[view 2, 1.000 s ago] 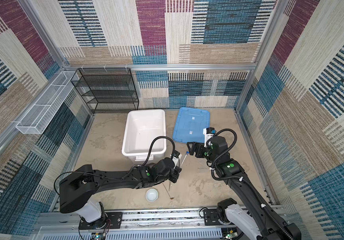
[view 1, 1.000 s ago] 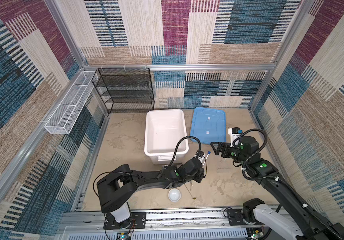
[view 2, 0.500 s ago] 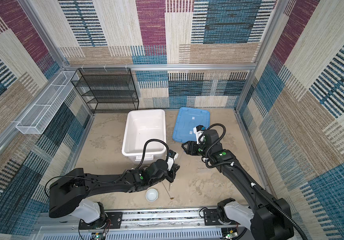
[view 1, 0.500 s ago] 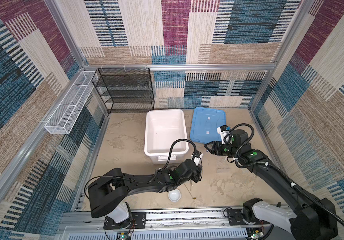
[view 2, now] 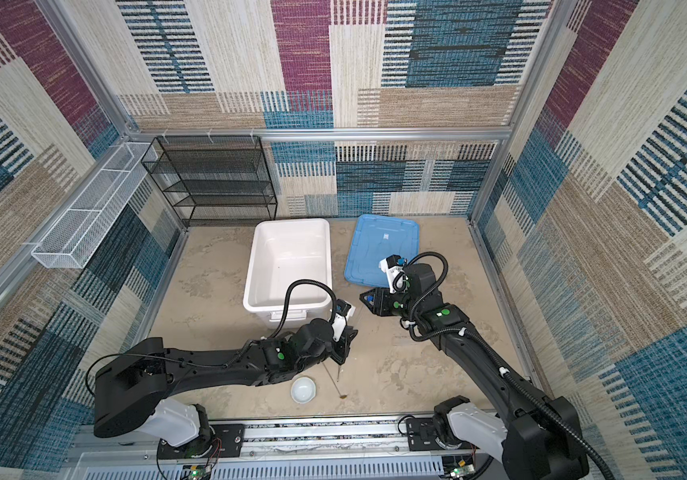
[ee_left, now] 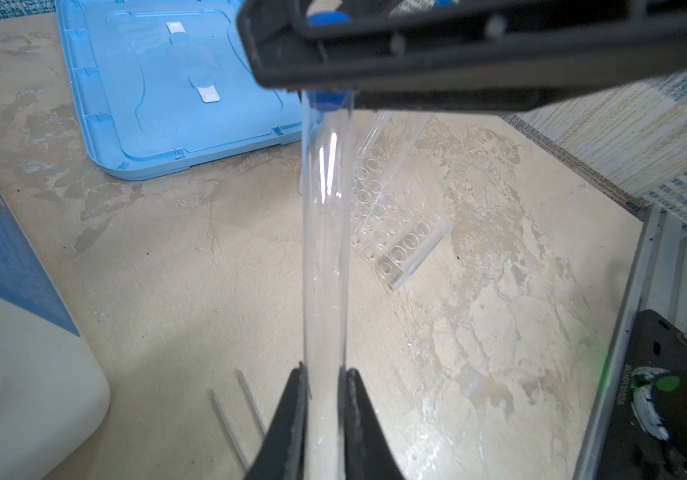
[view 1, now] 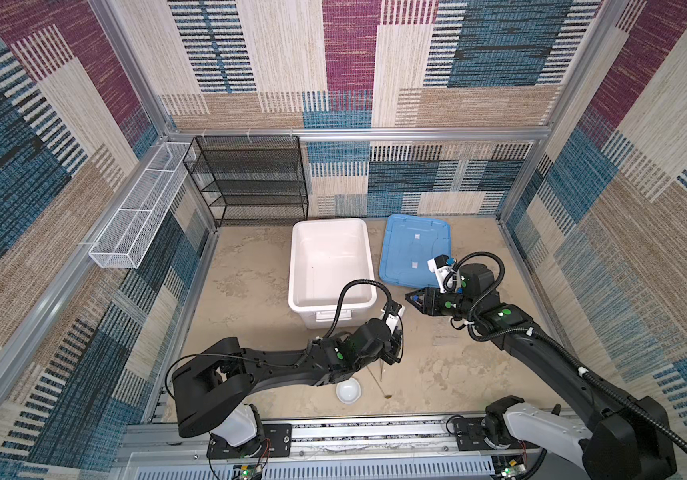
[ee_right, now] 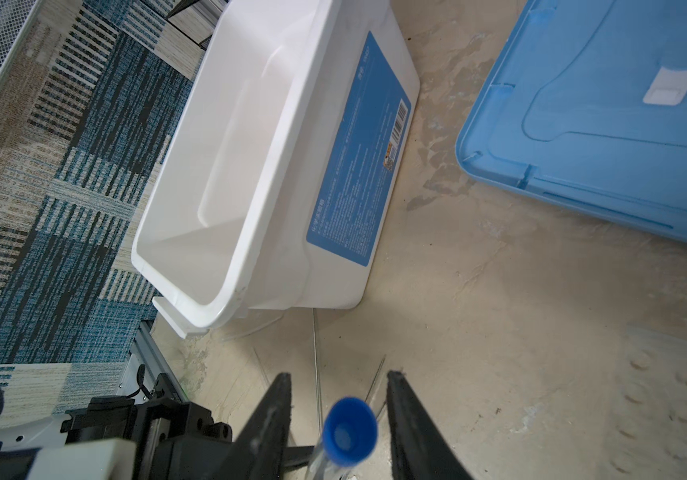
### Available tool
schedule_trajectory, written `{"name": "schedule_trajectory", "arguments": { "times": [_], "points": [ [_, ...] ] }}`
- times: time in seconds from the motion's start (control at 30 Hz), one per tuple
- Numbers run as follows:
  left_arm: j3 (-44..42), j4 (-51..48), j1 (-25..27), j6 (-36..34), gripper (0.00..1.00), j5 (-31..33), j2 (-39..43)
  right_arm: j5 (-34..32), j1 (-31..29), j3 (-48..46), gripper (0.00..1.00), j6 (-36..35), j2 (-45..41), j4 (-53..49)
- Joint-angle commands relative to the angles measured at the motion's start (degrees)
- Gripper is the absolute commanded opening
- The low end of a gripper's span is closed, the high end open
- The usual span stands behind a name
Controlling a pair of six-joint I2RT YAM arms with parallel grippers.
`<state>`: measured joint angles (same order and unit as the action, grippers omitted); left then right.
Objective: Organize the chemistry lab equipment
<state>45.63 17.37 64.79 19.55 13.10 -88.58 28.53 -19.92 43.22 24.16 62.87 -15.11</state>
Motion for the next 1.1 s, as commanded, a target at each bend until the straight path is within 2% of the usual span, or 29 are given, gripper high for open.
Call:
{"name": "schedule_trajectory", "arguments": {
  "times": [0.0,0.13,0.6,1.07],
  "points": [
    [0.19,1.91,-0.02,-0.85,0.12,-0.03,-0.17,1.11,-0.12,0.12,0.37,0.36,0.07,1.90],
    [0.18,1.88,-0.02,-0.89,0.12,0.34,-0.02,1.39,-0.20,-0.08,0.31,0.18,0.29,1.67],
    [-0.34,3.30,-0.02,-0.26,0.12,-0.05,0.36,2.49,-0.27,-0.99,0.32,0.89,0.81,2.72],
    [-0.73,3.90,-0.02,0.40,0.15,0.85,0.02,3.32,-0.21,-1.45,0.19,0.98,0.70,2.98]
  ]
}}
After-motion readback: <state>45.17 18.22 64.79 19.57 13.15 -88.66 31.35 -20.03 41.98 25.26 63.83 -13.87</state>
